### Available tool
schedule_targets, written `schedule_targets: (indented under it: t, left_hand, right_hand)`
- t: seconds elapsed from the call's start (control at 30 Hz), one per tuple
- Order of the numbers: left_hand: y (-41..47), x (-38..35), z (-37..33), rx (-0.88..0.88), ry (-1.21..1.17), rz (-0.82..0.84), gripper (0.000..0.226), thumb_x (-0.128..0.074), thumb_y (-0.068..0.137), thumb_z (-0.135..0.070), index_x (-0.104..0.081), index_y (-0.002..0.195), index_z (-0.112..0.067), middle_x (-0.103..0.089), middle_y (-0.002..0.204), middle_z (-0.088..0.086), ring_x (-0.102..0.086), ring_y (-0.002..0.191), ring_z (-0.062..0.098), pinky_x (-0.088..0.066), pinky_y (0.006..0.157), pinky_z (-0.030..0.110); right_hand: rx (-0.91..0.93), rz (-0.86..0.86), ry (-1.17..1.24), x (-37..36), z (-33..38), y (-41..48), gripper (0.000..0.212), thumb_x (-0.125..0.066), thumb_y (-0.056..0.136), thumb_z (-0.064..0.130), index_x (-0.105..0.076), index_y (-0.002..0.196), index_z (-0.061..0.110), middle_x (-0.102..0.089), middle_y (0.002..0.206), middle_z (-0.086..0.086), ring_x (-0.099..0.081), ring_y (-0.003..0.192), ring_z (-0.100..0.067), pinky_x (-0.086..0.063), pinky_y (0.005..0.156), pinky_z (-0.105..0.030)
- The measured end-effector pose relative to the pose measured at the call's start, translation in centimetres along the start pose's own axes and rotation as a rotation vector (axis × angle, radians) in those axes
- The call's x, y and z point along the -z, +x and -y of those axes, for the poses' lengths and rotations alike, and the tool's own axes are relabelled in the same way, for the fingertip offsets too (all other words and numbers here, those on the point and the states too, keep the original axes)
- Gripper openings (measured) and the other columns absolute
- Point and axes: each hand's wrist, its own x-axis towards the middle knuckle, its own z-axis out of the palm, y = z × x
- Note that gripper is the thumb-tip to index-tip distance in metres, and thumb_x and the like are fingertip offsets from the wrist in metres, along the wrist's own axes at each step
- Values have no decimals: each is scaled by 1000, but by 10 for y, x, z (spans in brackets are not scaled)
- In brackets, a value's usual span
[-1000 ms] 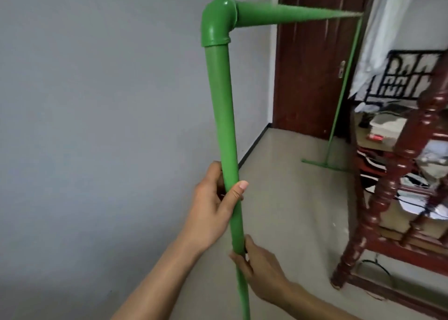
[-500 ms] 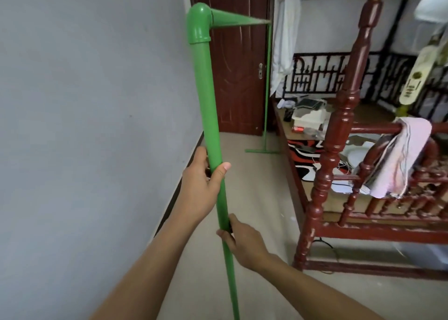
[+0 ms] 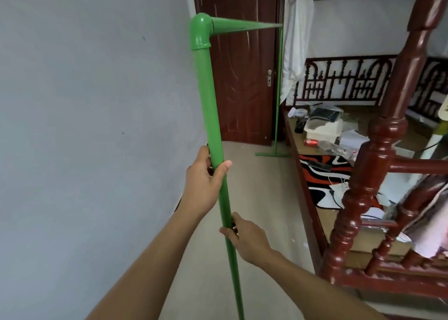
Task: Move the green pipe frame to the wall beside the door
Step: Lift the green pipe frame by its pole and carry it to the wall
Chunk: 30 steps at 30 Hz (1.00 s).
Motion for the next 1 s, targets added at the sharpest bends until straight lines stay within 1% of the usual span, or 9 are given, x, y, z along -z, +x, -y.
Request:
schedule_targets:
  t: [0.1, 0.3, 0.4, 0.53, 0.63, 0.73, 0.8, 0.87, 1.0]
  left_hand:
    - [33, -16, 5, 7, -3, 7, 17, -57, 89, -36, -46, 97, -25, -67, 87, 20, -68, 79, 36, -56, 71, 54]
    - [95, -36, 22, 1, -21, 36, 14, -57, 90, -34, -48, 94, -23, -69, 87, 21, -68, 80, 37, -56, 73, 53]
    - [124, -44, 32, -8, -39, 52, 15, -58, 90, -32, -49, 96, -22, -70, 88, 19, -68, 81, 36, -57, 73, 50]
    - [160, -50, 48, -20, -61, 80, 14, -58, 89, -35, -50, 94, -24, -69, 85, 17, -67, 78, 34, -57, 72, 49]
    - [179, -52, 60, -33, -76, 98, 12, -58, 88, -36, -50, 90, -27, -70, 85, 17, -68, 78, 32, -57, 72, 50]
    - [190, -52, 66, -50, -102, 110, 13, -59, 89, -33, -48, 83, -37, -69, 83, 13, -69, 80, 30, -57, 75, 50]
    - [194, -51, 69, -54, -123, 110, 16, -60, 88, -30, -48, 80, -36, -67, 83, 17, -68, 80, 33, -56, 74, 53]
    - [197, -49, 72, -52, -133, 104, 16, -61, 88, -28, -48, 80, -33, -66, 84, 22, -67, 80, 36, -55, 73, 54]
    - [209, -41, 88, -20, -144, 44, 9, -62, 87, -32, -54, 88, -27, -67, 82, 17, -69, 78, 31, -56, 73, 53]
  right_hand:
    - [-48, -4, 10, 11, -10, 33, 33, -46, 88, 55, -51, 103, 26, -70, 91, 0, -65, 79, -23, -55, 75, -44]
    - [-81, -26, -11, 26, -21, 93, 36, -44, 89, 55, -52, 104, 24, -70, 95, -2, -65, 80, -26, -54, 75, -43]
    - [-105, -41, -13, 32, -25, 124, 37, -45, 89, 55, -53, 107, 23, -70, 100, -1, -65, 84, -26, -53, 76, -41]
    - [-170, -19, 15, 40, -28, 159, 43, -49, 85, 59, -56, 109, 23, -69, 104, 3, -64, 87, -21, -51, 75, -36]
    - [-196, -4, 57, 44, -37, 181, 51, -53, 76, 67, -54, 111, 30, -68, 104, 7, -64, 88, -16, -53, 79, -37]
    - [-158, 107, 73, 43, -49, 198, 50, -59, 76, 60, -47, 119, 37, -62, 114, 7, -64, 91, -14, -53, 84, -38]
    - [-122, 204, 43, 41, -53, 208, 48, -60, 80, 54, -46, 122, 35, -61, 118, 6, -63, 95, -15, -53, 86, -39]
    - [-88, 271, 29, 38, -54, 218, 46, -60, 81, 51, -51, 121, 31, -66, 115, 4, -64, 98, -17, -53, 89, -41]
    - [9, 318, 10, 31, -46, 245, 38, -62, 81, 49, -59, 112, 26, -70, 108, 1, -65, 95, -18, -54, 88, -40]
